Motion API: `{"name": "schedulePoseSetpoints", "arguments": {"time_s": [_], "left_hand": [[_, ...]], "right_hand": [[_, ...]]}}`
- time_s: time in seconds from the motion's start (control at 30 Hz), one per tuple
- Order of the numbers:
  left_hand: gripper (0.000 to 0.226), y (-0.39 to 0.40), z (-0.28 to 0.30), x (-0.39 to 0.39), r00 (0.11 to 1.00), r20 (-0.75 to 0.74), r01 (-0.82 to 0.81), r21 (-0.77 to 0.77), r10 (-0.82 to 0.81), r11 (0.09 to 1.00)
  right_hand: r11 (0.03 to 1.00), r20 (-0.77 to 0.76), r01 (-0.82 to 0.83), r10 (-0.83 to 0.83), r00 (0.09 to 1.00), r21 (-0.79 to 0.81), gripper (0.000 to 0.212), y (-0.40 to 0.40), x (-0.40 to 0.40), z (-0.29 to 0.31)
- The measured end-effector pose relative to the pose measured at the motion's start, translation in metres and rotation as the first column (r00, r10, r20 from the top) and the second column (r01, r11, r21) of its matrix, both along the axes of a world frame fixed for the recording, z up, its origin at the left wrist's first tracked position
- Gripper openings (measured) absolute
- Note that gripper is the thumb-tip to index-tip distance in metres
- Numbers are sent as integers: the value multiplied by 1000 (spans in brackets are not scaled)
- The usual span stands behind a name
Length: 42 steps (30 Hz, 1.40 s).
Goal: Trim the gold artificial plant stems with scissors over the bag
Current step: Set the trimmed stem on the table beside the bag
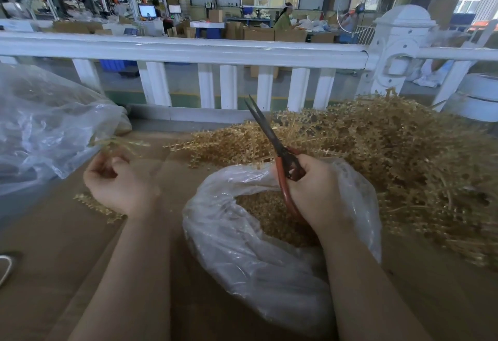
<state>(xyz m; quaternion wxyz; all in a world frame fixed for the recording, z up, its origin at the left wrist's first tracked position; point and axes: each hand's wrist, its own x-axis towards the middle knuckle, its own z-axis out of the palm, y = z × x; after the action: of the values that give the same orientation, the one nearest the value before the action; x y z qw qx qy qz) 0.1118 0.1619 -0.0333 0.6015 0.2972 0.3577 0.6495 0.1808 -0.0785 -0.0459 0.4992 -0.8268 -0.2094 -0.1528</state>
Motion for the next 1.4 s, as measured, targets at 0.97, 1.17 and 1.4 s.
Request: {"name": "schedulePoseSetpoints", "arguments": {"time_s": [0.97, 1.17, 1.4], "left_hand": [[48, -51, -18, 34, -54, -995, 972, -72, -88, 222], [43, -47, -20, 37, 125, -971, 941, 50, -205, 334], [34, -44, -24, 35, 181, -942, 931, 72, -282, 357]], "right_hand": [[972, 73, 90, -76, 994, -215, 34, 3, 0, 0], [972, 76, 91, -76, 994, -215, 39, 3, -2, 2], [972, 74, 92, -78, 994, -216, 38, 3, -2, 1]]}}
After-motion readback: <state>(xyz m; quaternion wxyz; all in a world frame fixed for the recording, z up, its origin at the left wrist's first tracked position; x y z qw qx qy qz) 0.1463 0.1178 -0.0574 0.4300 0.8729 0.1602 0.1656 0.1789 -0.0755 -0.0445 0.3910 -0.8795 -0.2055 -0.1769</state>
